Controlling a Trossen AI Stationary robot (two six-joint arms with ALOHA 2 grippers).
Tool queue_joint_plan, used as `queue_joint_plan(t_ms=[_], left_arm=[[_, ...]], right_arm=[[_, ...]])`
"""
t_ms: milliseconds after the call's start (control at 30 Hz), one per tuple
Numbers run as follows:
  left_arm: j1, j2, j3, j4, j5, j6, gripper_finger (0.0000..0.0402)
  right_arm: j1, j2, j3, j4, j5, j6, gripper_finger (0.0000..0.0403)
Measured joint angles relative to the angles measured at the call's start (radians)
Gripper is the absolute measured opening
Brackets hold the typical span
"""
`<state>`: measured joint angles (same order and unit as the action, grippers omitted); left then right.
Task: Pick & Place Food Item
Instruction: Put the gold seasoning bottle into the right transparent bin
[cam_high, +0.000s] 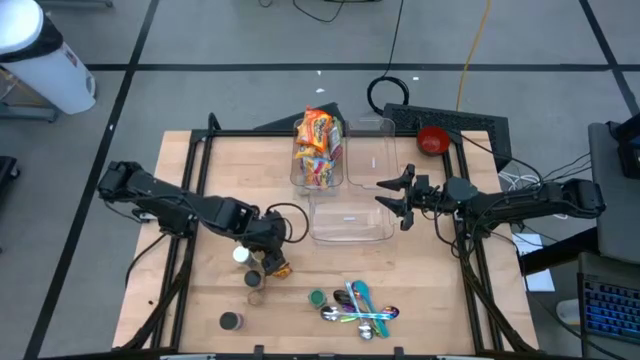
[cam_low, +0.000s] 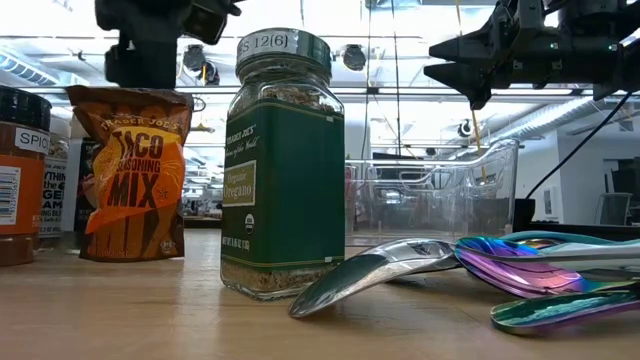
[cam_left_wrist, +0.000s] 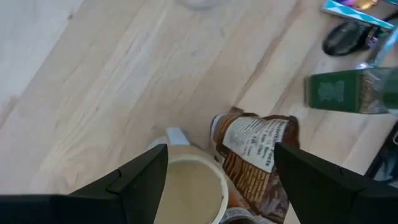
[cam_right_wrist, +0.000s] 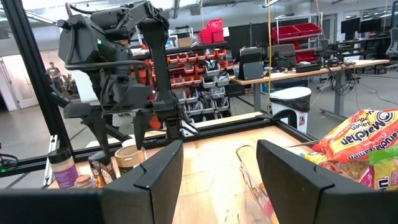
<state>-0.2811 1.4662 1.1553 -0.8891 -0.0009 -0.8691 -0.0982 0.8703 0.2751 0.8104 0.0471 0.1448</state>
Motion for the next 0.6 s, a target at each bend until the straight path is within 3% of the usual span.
queue_joint_plan(t_ms=[333,600], left_arm=[[0.041,0.000,0.000,-0.035,-0.005,0.045,0.0304],[0.041,0.000,0.000,-0.047,-0.036,0.101,0.0338]], right_arm=[[0.000,0.000,0.000,0.000,0.000,0.000,0.0196],[0.000,0.000,0.000,0.000,0.000,0.000,0.0196]])
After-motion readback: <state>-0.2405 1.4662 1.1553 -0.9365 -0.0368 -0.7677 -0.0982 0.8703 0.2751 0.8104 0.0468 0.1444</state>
